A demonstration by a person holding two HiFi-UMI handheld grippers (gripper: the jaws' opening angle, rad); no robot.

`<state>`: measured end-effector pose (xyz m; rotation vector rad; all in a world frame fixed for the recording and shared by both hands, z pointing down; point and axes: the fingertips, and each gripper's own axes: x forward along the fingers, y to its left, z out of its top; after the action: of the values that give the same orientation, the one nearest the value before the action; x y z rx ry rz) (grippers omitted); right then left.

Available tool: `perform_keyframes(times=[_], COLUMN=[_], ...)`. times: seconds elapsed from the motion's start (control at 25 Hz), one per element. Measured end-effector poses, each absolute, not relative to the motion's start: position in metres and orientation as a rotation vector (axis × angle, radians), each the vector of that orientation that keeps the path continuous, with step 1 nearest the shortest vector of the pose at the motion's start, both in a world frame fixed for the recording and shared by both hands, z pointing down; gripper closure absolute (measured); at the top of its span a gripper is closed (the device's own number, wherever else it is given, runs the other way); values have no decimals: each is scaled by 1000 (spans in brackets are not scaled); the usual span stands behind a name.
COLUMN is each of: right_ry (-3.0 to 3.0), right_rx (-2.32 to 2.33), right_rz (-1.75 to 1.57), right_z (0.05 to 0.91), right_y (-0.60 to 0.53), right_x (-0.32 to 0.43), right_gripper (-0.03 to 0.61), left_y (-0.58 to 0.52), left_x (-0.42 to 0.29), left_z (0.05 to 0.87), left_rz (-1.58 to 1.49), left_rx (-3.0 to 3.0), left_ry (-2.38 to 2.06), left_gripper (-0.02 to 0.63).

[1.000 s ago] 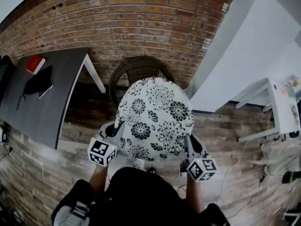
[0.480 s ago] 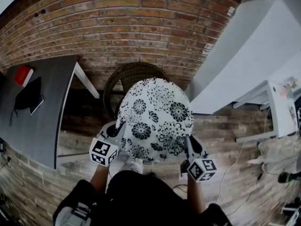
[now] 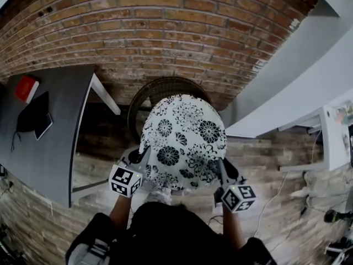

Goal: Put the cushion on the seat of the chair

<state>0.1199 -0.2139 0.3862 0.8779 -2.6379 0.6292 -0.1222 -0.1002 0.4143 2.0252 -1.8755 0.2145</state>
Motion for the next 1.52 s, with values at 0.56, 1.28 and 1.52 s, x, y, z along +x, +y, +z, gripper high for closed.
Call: perform_keyframes(times=[0.56, 1.28, 1.52], right_ry=[-2581, -2499, -2494], right_rx=[933, 875, 871], right_rz=[553, 580, 617], right_z=[399, 436, 459], right_y=[-237, -254, -268], right_x=[89, 62, 61], right_gripper=[549, 549, 549], left_y=[-130, -149, -159], left_x=[-153, -168, -170], left_z=[443, 481, 500], left_rz=[210, 238, 273], left_rx=[2064, 2022, 1990], left_ry=[-1800, -1730, -1716], left_gripper=[601, 601, 601])
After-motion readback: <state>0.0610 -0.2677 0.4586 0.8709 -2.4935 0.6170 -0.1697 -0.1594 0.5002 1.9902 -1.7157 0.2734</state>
